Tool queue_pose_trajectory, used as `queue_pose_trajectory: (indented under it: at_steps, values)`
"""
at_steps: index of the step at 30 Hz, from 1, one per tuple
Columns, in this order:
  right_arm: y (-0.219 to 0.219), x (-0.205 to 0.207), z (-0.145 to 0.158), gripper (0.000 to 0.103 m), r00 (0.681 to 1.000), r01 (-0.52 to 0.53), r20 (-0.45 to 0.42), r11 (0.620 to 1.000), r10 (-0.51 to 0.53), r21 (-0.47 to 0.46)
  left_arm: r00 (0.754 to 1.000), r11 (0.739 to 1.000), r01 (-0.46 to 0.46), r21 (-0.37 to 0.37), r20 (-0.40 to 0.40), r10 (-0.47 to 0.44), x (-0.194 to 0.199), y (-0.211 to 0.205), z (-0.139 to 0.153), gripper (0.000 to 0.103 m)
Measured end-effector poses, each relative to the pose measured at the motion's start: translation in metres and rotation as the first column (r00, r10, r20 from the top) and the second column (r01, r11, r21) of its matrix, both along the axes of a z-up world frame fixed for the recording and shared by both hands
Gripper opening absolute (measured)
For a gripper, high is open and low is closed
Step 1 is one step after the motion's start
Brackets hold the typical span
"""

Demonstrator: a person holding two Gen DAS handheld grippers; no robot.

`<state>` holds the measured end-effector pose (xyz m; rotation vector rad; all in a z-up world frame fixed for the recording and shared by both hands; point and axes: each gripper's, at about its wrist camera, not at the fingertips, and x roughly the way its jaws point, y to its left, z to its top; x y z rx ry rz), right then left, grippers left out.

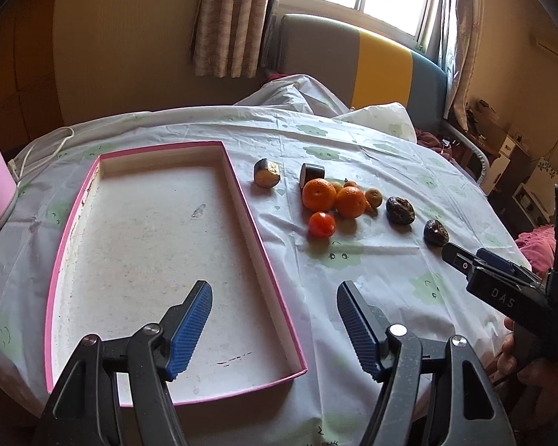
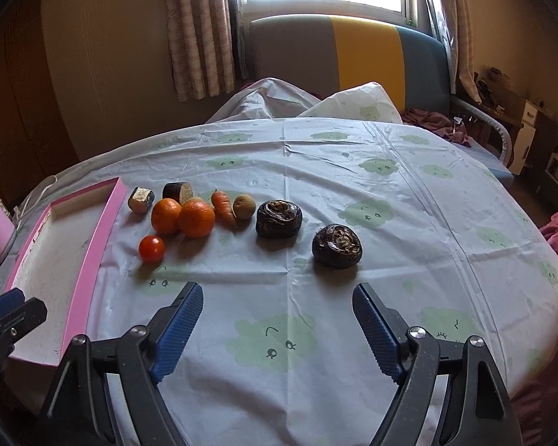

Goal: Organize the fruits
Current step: 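Move both tools toward the row of produce beside the pink tray, then grasp the red cherry tomato with the left tool while the right tool grasps the small tan potato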

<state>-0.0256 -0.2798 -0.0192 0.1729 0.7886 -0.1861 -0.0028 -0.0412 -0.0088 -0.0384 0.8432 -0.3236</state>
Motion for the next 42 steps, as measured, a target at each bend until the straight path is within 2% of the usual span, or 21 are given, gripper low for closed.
queue_pose_trajectory:
  at_steps: [1, 3, 6, 8, 10, 15, 17, 18, 19, 21, 26, 27, 33, 36, 38, 39, 42]
  values:
    - [-0.004, 0.001, -0.001, 0.075, 1.000, 0.008, -0.005, 1.000, -0.007, 0.001, 1.000, 1.000, 0.002, -0.003, 0.000, -0.002, 0.001, -0.001, 0.000, 0.071]
    - [-0.016, 0.002, -0.003, 0.074, 1.000, 0.025, -0.015, 0.999, -0.025, 0.025, 1.000, 1.000, 0.012, 0.025, 0.008, -0.012, 0.004, -0.006, 0.001, 0.071]
    - [-0.027, 0.005, -0.006, 0.069, 0.998, 0.051, -0.034, 0.998, -0.050, 0.042, 0.999, 0.999, 0.045, 0.016, -0.005, -0.044, 0.010, -0.012, 0.002, 0.071]
    - [-0.031, 0.008, -0.009, 0.069, 0.997, 0.054, -0.049, 0.997, -0.051, 0.058, 0.998, 0.998, 0.066, 0.024, 0.000, -0.066, 0.014, -0.018, 0.003, 0.071]
    - [-0.034, 0.009, -0.011, 0.069, 0.997, 0.055, -0.057, 0.997, -0.052, 0.061, 0.997, 0.996, 0.080, 0.032, 0.001, -0.080, 0.020, -0.023, 0.005, 0.079]
    - [-0.039, 0.015, -0.013, 0.069, 0.997, 0.038, -0.062, 0.998, -0.034, 0.057, 0.994, 0.994, 0.112, 0.007, -0.007, -0.112, 0.037, -0.033, 0.008, 0.083]
    - [-0.042, 0.018, -0.014, 0.069, 0.997, 0.041, -0.069, 0.998, -0.037, 0.053, 0.994, 0.994, 0.111, 0.020, -0.026, -0.111, 0.046, -0.038, 0.006, 0.083]
    - [-0.043, 0.019, -0.014, 0.069, 0.997, 0.036, -0.067, 0.998, -0.033, 0.056, 0.993, 0.993, 0.117, 0.020, -0.035, -0.116, 0.050, -0.040, 0.004, 0.081]
    - [-0.044, 0.019, -0.013, 0.069, 0.998, 0.031, -0.062, 0.998, -0.028, 0.056, 0.991, 0.992, 0.124, 0.016, -0.046, -0.123, 0.055, -0.042, 0.003, 0.073]
    - [-0.043, 0.020, -0.013, 0.069, 0.998, 0.025, -0.055, 0.999, -0.023, 0.043, 0.990, 0.992, 0.124, 0.030, -0.065, -0.122, 0.063, -0.047, 0.000, 0.065]
    - [-0.047, 0.022, -0.014, 0.069, 0.998, 0.023, -0.052, 0.999, -0.020, 0.044, 0.983, 0.988, 0.149, 0.040, -0.117, -0.144, 0.084, -0.062, -0.011, 0.062]
    - [-0.048, 0.022, -0.014, 0.069, 0.998, 0.023, -0.051, 0.999, -0.021, 0.047, 0.981, 0.987, 0.155, 0.046, -0.123, -0.149, 0.087, -0.066, -0.012, 0.058]
    - [-0.055, 0.027, -0.012, 0.069, 0.999, 0.016, -0.039, 0.998, -0.013, 0.058, 0.970, 0.974, 0.196, 0.117, -0.169, -0.175, 0.105, -0.090, -0.030, 0.054]
    - [-0.057, 0.031, -0.010, 0.069, 0.999, 0.005, -0.037, 0.998, -0.003, 0.061, 0.968, 0.973, 0.187, 0.138, -0.193, -0.159, 0.115, -0.095, -0.041, 0.046]
    - [-0.056, 0.036, -0.009, 0.069, 0.999, -0.013, -0.035, 0.998, 0.015, 0.062, 0.966, 0.974, 0.181, 0.139, -0.213, -0.149, 0.121, -0.094, -0.048, 0.039]
    - [-0.055, 0.038, -0.009, 0.069, 0.999, -0.026, -0.034, 0.998, 0.028, 0.063, 0.963, 0.974, 0.185, 0.129, -0.224, -0.153, 0.123, -0.095, -0.051, 0.032]
    - [-0.051, 0.049, -0.007, 0.069, 0.996, -0.077, -0.035, 0.995, 0.079, 0.057, 0.965, 0.974, 0.191, 0.117, -0.204, -0.165, 0.121, -0.094, -0.054, 0.028]
